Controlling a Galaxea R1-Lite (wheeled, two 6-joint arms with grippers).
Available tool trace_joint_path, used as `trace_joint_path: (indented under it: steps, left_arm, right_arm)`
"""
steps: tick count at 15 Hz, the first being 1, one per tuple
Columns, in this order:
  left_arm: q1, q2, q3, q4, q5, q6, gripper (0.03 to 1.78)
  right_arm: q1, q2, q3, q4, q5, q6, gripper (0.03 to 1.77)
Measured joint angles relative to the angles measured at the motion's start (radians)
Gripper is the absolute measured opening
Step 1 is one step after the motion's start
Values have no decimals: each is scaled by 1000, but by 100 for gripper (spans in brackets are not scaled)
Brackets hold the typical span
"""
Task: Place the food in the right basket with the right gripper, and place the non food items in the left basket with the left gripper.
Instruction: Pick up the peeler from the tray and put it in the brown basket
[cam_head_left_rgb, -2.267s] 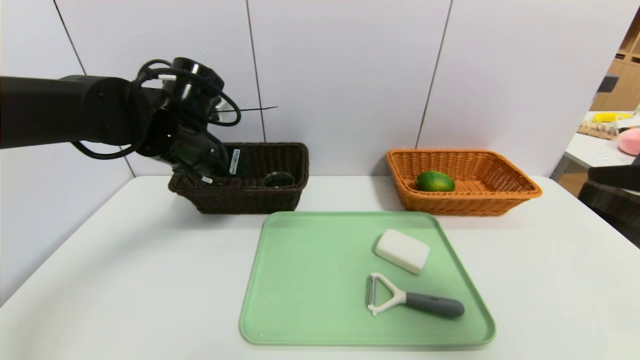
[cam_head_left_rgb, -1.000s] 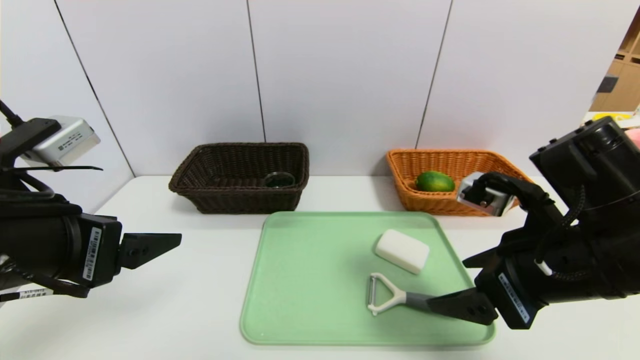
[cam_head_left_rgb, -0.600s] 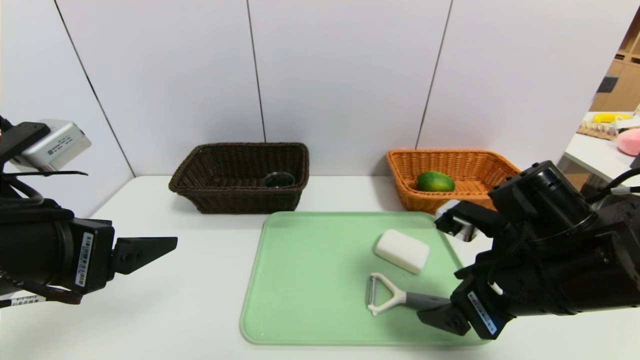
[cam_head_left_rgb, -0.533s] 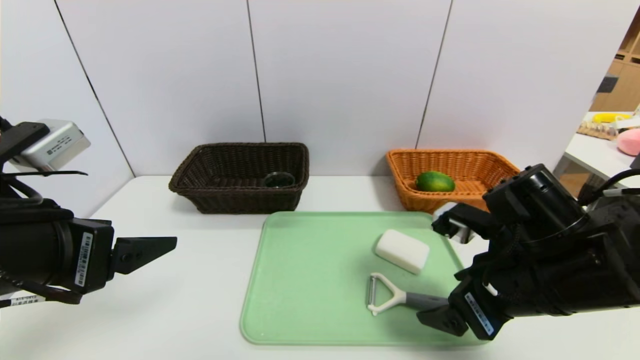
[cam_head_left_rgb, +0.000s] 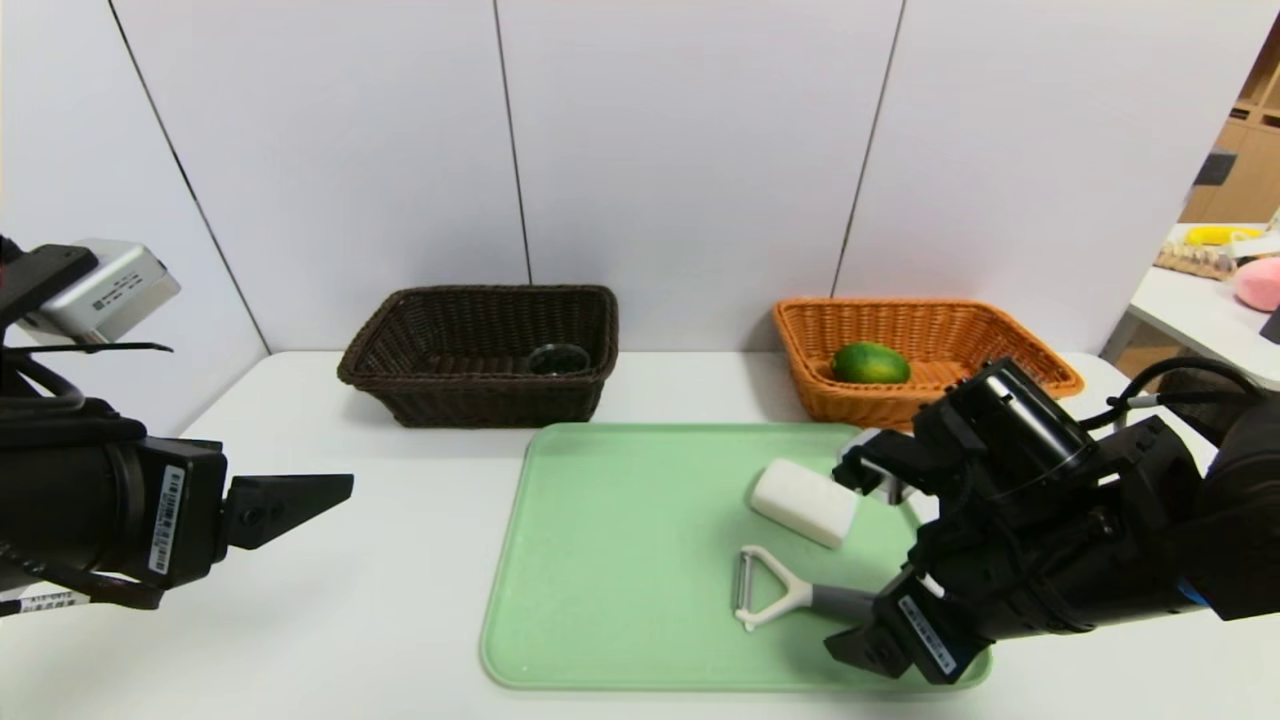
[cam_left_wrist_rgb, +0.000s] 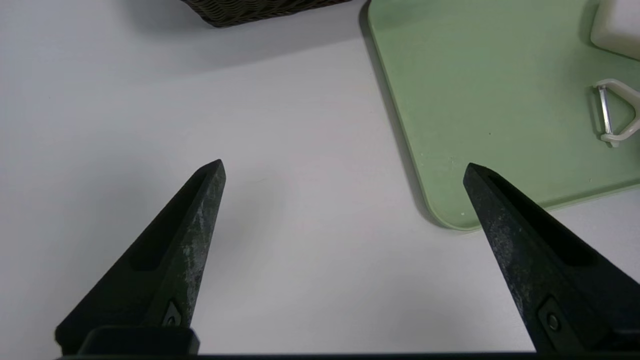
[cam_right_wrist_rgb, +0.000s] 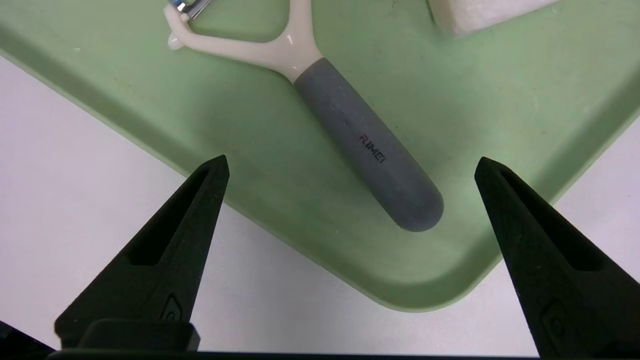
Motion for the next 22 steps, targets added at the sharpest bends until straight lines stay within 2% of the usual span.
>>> trace_joint_path:
  steps: [5,8,12,22]
  left_arm:
    - [0,-2,1,0,1,0,169]
    - [0,-10,3,1,0,0,169]
    - [0,-23,13,1,0,0,169]
    - [0,-34,15,0,0,0,169]
  right_arm:
    - [18,33,-3,6,-3,37,170]
    - [19,54,-6,-1,-49,58,170]
    - [24,82,-27,-2,-78,67,170]
    - [34,127,-63,-5,-82,70,170]
